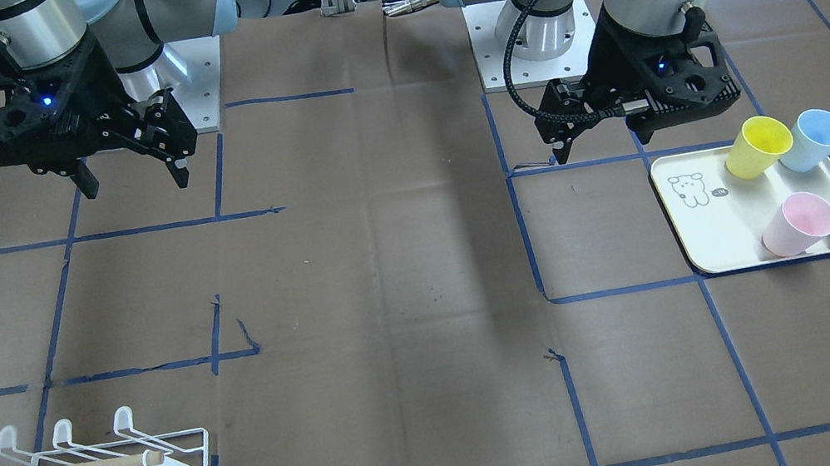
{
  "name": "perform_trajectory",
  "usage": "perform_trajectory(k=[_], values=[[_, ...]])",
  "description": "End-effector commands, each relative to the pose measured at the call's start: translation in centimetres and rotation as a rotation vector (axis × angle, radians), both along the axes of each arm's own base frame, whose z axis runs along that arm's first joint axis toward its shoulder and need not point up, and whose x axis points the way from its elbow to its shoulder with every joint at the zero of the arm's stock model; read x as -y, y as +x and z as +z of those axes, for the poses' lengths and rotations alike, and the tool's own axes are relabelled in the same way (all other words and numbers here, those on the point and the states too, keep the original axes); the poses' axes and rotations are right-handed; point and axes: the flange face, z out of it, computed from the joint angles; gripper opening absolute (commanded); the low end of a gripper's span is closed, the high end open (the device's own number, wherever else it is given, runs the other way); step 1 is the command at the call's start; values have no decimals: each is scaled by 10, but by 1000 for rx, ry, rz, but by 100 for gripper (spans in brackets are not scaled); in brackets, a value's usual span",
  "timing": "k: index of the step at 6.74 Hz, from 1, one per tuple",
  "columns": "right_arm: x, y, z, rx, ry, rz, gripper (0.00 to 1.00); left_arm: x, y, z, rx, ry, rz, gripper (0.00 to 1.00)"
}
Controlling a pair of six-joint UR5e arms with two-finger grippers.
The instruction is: Transfer IKEA cup to right arm and place on rack
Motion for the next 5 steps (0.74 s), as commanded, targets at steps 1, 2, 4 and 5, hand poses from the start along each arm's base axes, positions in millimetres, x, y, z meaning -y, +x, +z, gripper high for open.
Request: perform_trajectory(k=[1,2,4,5], values=[[0,1,0,3,0,10,100,0,0,0,0,0,0,100],[0,0,0,4,2,9,100,0,0,0,0,0,0,100],[0,2,0,10,1,11,100,-1,0,1,0,-1,0,100],[0,1,0,10,4,11,100,-1,0,1,0,-1,0,100]])
